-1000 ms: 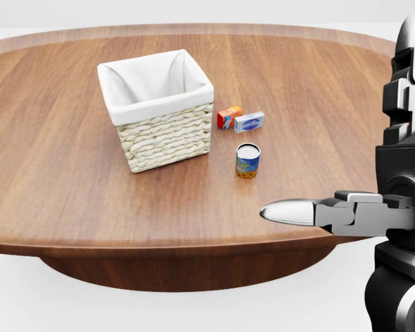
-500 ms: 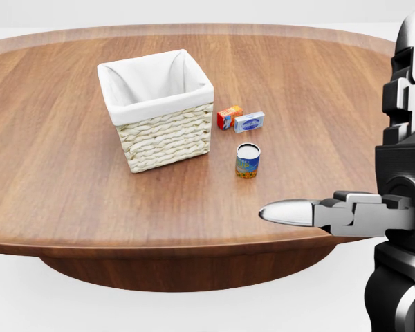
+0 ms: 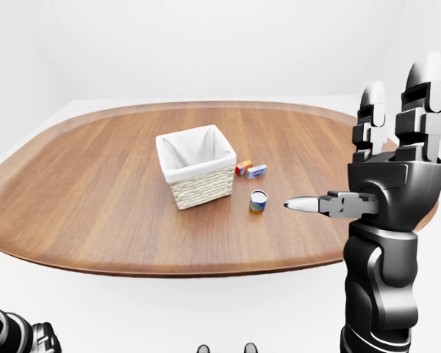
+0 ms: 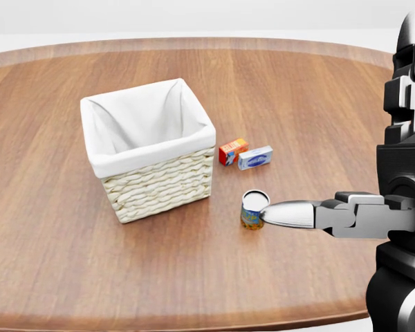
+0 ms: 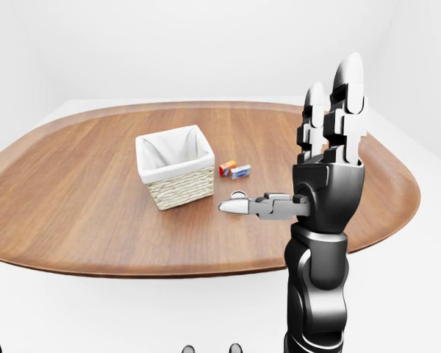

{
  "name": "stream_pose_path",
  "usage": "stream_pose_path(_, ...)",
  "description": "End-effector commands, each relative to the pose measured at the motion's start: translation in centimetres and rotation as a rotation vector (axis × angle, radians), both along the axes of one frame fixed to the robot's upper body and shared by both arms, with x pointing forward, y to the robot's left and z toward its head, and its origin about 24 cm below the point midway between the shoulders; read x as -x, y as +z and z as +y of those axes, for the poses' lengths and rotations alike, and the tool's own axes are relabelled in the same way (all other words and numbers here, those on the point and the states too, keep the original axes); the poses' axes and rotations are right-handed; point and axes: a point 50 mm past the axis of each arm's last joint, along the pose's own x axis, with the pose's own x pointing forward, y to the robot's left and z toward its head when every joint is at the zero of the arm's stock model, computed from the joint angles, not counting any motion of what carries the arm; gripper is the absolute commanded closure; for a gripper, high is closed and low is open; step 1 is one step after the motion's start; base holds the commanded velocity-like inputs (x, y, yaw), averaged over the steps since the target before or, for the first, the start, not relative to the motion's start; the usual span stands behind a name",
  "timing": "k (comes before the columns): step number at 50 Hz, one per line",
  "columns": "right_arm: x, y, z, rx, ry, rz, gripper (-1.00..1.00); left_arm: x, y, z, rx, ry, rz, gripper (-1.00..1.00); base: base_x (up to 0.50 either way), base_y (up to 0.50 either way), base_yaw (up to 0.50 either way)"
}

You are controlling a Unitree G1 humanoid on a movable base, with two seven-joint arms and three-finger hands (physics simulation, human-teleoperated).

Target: Pick up the alphabet soup and put it in the basket.

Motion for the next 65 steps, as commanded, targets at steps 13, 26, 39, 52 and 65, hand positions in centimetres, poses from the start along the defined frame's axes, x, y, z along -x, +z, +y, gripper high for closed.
stream_pose_path(13,-0.3,-0.8,0.5,0.03,0.003,0.045,-1.0,0.3,0.3,-0.3,-0.008,-0.039,-0.015,-1.0,0.5,0.0,0.0)
stream_pose_path(26,-0.1,-0.6,0.6,0.043,-0.001,0.028,-1.0,0.0,0.3,-0.3,-0.017,-0.032,0.0,-1.0,0.5,0.0,0.0)
stream_pose_path(39,-0.7,-1.2,0.6,0.05,-0.007,0.068,-1.0,0.1,0.4,-0.4,-0.028,-0.048,0.003,-1.0,0.5,0.0,0.0)
stream_pose_path(52,-0.1,1.9,-0.3,-0.097,-0.023,-0.092,-1.0,0.1,0.3,-0.2,-0.02,-0.031,0.004,-1.0,0.2,0.0,0.0)
stream_pose_path(65,-0.7,3.9,1.7,0.577,-0.119,-0.165,-1.0,0.3,0.3,-1.0,-0.053,-0.097,0.006,-1.0,0.0,0.0,0.0)
